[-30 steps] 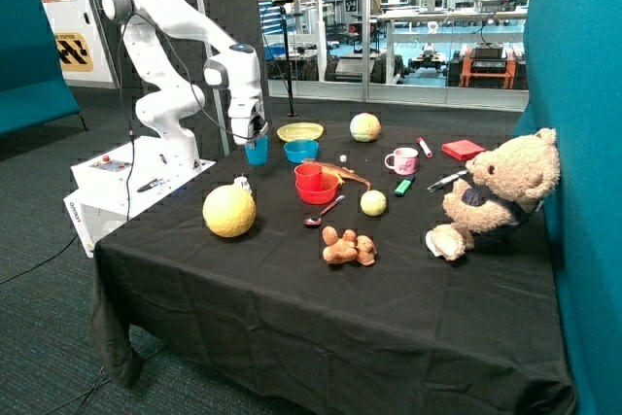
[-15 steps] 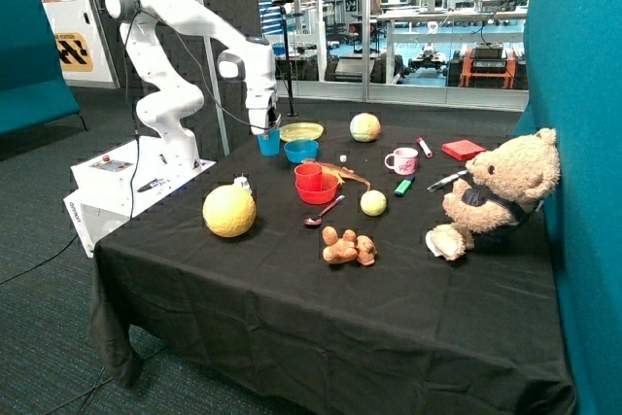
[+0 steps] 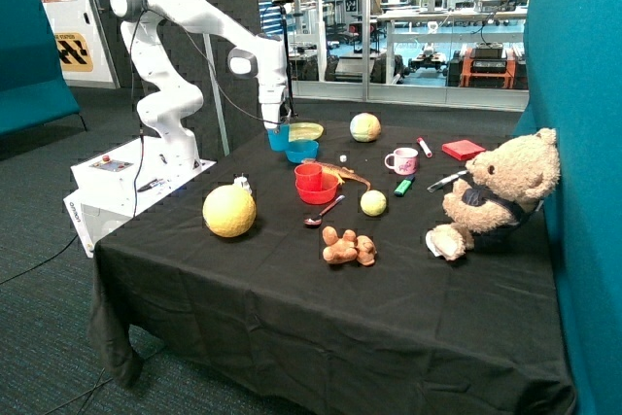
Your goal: Match the cups with the appropriate bowls
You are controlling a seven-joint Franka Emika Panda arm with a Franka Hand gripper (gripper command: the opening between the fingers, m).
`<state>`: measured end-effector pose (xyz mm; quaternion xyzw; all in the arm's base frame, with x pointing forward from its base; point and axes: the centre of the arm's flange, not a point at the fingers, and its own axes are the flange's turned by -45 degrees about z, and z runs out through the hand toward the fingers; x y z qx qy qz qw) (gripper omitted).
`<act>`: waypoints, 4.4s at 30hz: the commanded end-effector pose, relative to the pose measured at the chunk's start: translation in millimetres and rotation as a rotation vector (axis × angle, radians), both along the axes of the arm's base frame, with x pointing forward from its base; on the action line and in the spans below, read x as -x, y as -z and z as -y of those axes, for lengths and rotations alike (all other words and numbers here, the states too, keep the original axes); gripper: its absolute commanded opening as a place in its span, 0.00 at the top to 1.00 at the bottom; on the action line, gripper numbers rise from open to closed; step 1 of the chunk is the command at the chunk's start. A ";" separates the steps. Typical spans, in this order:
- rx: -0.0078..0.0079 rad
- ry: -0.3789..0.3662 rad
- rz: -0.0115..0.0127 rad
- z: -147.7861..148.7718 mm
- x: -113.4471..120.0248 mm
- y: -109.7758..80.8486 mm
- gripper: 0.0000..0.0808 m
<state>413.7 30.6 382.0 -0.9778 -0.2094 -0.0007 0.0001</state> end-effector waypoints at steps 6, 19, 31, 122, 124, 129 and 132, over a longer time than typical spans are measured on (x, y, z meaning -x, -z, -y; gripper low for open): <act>0.0006 -0.044 -0.0013 -36.4 -19.4 -4.7 1.00; 0.0006 -0.039 -0.0013 -46.3 -32.6 8.8 1.00; 0.0006 -0.035 -0.0013 -48.4 -46.3 25.3 1.00; 0.0006 -0.078 -0.0012 -13.3 -22.7 -33.2 0.21; 0.0006 -0.070 -0.0013 -8.6 -19.8 -32.9 0.21; 0.0006 -0.041 -0.0013 9.9 -17.3 -33.8 0.21; 0.0006 -0.021 -0.0013 21.2 -18.4 -34.6 0.20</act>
